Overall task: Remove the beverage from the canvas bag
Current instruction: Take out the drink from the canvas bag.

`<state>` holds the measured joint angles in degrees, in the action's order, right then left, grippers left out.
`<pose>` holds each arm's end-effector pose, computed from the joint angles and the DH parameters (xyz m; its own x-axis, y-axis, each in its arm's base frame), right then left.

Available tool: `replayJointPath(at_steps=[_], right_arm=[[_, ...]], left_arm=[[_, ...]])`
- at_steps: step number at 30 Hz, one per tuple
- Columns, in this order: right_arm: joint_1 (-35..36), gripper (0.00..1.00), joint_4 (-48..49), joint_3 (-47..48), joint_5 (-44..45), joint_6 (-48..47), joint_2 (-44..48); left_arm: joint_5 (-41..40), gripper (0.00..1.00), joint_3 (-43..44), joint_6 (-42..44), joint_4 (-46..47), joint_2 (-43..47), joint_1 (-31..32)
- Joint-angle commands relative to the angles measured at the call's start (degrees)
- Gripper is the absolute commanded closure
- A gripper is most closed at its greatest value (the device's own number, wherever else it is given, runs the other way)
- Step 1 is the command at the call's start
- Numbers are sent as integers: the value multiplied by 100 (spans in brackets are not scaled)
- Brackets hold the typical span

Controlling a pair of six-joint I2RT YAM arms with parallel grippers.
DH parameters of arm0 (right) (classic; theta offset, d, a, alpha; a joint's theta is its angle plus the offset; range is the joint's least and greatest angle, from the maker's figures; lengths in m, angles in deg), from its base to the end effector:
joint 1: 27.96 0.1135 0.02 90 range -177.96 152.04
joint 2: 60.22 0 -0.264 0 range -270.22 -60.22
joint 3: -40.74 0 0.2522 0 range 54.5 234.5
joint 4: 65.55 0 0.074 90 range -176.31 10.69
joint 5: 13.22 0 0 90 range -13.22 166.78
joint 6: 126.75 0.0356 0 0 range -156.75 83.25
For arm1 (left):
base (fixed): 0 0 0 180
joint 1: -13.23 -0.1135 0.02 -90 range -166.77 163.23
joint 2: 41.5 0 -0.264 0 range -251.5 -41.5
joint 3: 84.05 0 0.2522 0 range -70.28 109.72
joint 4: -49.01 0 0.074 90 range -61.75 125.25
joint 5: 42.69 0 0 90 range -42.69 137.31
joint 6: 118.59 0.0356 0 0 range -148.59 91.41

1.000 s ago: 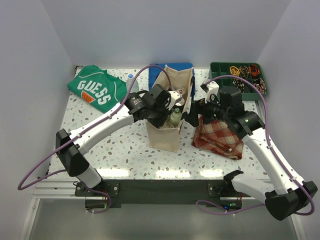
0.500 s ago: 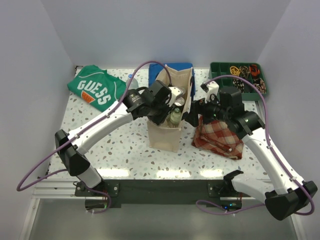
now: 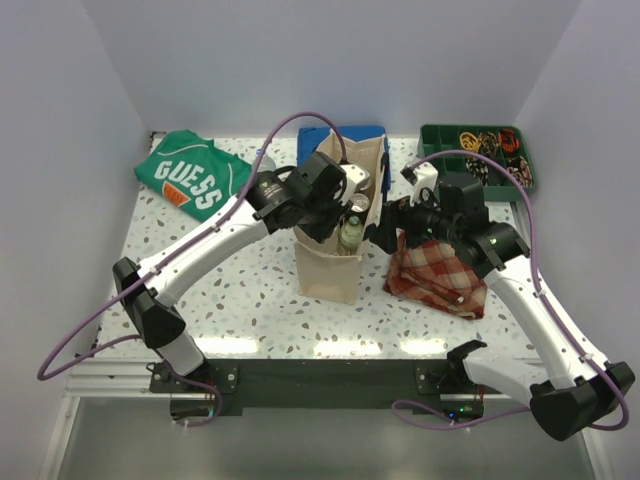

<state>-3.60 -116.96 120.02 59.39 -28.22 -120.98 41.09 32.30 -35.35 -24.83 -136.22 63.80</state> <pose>0.1968 0.1008 0.3653 -0.5815 -0.1079 -0.8064 -0.5420 0.7906 0.2851 0.2210 -0.2626 0.3831 -0.5839 0.5258 -0.6186 0.6616 0.7498 0.0129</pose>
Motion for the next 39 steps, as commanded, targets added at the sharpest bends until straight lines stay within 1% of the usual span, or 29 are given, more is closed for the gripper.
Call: replayJointPath(at_steps=[1,12,19,23,28,31,35,39], right_arm=[[16,14,179,23,104,-10,-7],[7,14,214,-13,104,25,2],[16,14,258,-13,95,52,-16],[16,14,258,-13,95,52,-16],[16,14,205,-21,227,43,46],[7,14,205,-30,236,52,90],[7,14,196,-30,245,78,107],[7,14,196,-13,262,104,134]], left_arm=[[-257,100,578,114,312,199,41],[-424,100,956,114,330,199,41],[-468,100,1439,158,295,138,41],[-564,100,1519,184,356,164,41],[-600,100,1484,149,417,269,41],[-635,100,1396,140,610,436,41],[-837,100,1098,53,1136,831,41],[-855,100,763,-26,1559,1165,41]])
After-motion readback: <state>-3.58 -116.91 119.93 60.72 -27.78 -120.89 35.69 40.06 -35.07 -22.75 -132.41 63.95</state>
